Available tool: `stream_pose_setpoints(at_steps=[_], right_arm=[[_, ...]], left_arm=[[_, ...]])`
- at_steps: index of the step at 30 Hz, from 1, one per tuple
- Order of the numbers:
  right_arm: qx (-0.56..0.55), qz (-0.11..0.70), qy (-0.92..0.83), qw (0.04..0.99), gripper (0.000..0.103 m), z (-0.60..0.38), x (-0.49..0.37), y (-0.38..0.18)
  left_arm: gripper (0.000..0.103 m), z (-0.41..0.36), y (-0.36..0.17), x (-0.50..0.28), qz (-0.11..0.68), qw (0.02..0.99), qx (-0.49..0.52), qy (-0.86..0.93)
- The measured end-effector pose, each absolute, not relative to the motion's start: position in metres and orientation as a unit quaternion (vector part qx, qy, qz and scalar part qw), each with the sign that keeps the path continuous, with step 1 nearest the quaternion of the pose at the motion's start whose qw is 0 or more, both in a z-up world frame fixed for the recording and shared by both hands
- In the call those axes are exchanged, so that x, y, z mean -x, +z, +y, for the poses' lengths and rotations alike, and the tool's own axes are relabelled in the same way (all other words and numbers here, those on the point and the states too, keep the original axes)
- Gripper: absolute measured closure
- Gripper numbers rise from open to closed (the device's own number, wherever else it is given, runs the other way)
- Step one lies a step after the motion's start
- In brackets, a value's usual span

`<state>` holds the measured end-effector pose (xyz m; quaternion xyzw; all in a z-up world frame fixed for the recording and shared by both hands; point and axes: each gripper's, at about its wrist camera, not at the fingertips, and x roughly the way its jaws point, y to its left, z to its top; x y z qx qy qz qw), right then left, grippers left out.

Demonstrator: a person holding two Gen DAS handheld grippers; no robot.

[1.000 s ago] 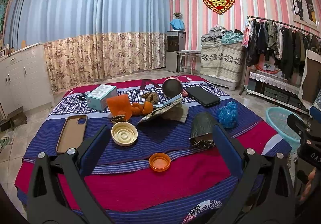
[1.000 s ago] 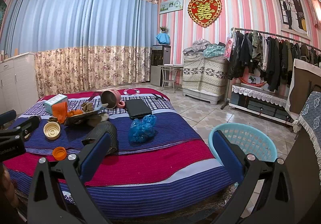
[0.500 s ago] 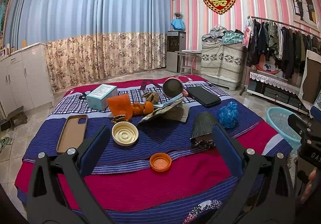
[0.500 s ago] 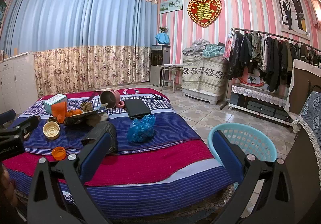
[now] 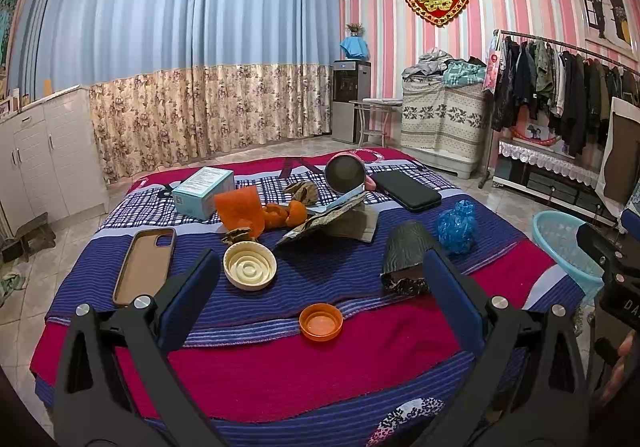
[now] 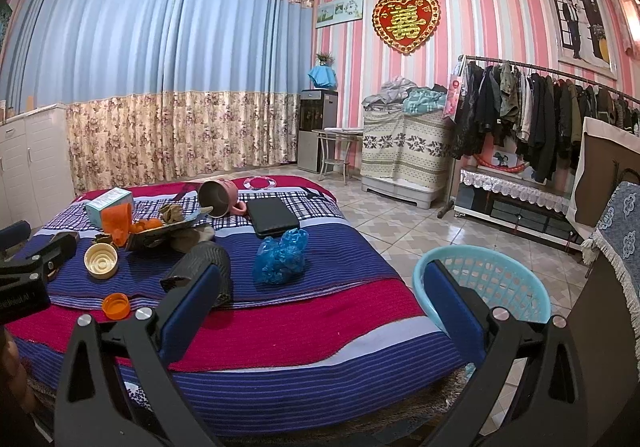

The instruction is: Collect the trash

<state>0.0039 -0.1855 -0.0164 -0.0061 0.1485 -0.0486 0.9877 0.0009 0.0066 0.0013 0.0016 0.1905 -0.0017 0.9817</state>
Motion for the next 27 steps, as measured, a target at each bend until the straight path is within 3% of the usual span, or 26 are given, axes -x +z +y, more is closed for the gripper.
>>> stream_pose_setpoints(at_steps=[27], right_arm=[[0.001,0.152,-0.058,0.987,0.004,-0.229,0.021,-0.011]], left_arm=[[0.005,0.066,-0.025,-0.007,0.206,0.978,-0.008,0.011]])
